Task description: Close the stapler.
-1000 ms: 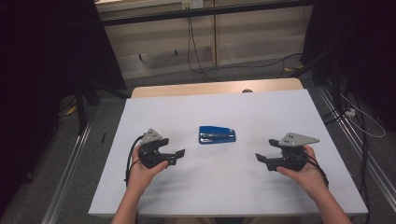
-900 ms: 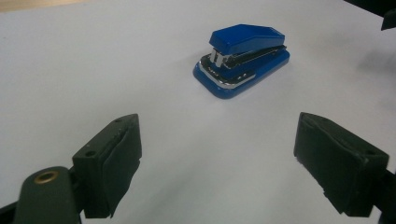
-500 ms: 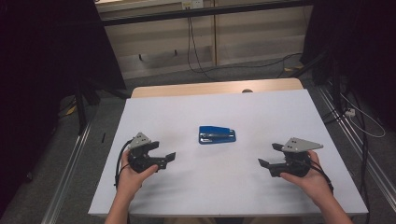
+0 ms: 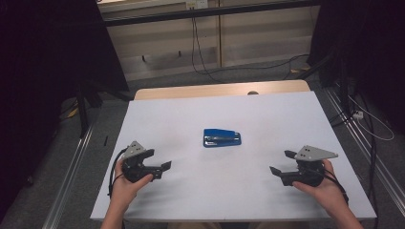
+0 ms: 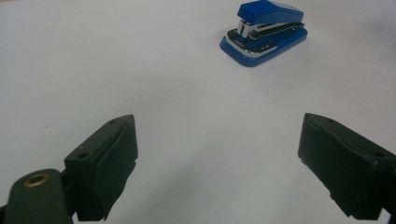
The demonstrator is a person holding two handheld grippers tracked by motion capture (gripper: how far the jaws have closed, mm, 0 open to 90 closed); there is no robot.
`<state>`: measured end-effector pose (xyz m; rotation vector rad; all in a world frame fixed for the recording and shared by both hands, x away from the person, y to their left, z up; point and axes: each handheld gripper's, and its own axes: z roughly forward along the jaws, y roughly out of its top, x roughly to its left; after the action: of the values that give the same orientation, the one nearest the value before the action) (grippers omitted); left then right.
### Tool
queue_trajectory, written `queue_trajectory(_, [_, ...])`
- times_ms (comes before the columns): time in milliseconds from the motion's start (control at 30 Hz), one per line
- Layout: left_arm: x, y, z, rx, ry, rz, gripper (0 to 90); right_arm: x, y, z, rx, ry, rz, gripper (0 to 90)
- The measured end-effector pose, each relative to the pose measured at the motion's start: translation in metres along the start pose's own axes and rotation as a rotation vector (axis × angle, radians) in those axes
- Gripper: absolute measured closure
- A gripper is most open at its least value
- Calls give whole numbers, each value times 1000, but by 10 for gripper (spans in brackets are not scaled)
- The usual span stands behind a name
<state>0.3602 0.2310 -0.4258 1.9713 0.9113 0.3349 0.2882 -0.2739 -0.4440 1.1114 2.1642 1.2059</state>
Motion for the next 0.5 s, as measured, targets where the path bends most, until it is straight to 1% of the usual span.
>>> queue_trajectory(100, [2,-2,-3,-2,0,3,117,2,-2,-1,0,7,-2,194])
queue_trajectory(167, [2,-4,-4,-4,-4,-2,114,4,-2,-1,5,10,-6,193])
queue_trajectory(233, [2,-6,-5,7,-6,1,113,5,-3,-2,4,12,-10,192])
queue_trajectory(433, [4,-12,-7,9,-8,-10,107,4,-4,-4,1,5,-9,189])
queue_trajectory(500, [4,-13,-7,10,-8,-5,106,4,-5,-5,2,2,-7,187])
